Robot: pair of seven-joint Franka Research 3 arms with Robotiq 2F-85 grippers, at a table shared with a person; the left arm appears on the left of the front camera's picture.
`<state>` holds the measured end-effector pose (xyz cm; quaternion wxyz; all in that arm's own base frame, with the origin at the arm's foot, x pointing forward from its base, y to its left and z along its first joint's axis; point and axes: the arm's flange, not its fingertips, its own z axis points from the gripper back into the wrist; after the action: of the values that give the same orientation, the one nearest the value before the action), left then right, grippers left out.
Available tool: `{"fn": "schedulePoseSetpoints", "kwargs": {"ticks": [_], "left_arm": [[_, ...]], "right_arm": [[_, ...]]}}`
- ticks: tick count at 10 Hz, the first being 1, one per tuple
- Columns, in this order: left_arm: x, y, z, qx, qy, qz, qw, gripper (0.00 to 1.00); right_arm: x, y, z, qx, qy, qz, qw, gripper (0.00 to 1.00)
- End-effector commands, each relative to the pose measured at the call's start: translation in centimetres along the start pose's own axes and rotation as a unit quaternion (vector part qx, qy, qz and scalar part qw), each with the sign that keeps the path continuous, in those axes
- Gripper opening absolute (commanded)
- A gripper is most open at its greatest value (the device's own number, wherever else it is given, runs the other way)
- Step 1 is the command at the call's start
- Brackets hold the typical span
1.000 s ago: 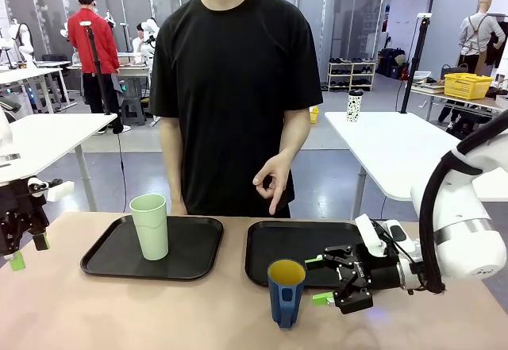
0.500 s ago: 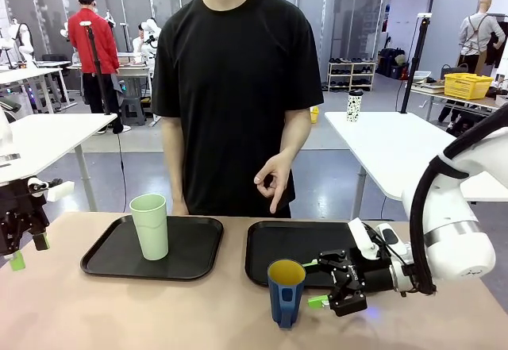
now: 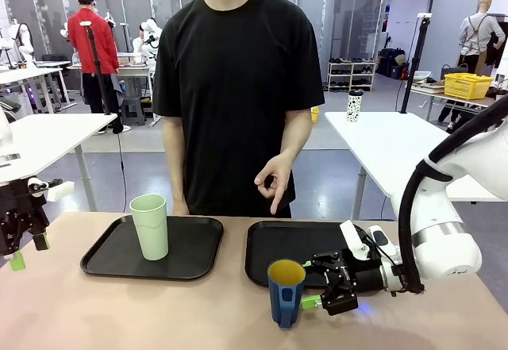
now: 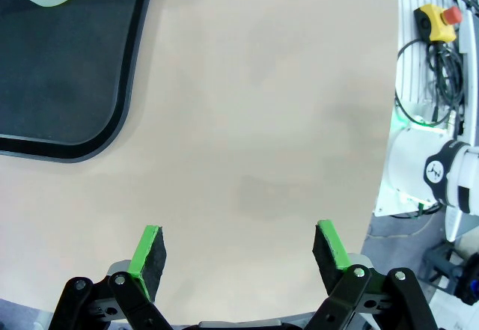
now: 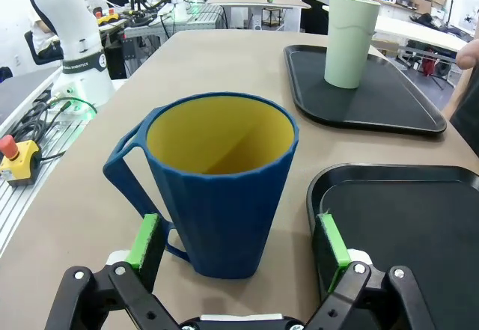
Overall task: Sort and store the cups by type.
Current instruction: Pick up the Handle plastic cup and place it into the empty Flat Tray.
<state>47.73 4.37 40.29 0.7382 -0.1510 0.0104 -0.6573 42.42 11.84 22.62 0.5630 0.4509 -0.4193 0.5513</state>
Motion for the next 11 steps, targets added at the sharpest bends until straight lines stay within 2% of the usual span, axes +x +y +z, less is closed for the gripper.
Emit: {"fn": "schedulePoseSetpoints", "kwargs": {"ticks": [1,11], "left_arm": [[-0.1,0.0,0.1,0.001,0.002,-0.004,1.0,1.0],[-0.1,0.0,0.1,0.001,0.002,-0.004,1.0,1.0]], "right_arm": [[0.3,-0.9,-1.0,0.004,-0.006,-0.009,1.0,1.0],[0.3,-1.9,-3.8,0.06,-0.032,0.005,0.998,1.0]]}}
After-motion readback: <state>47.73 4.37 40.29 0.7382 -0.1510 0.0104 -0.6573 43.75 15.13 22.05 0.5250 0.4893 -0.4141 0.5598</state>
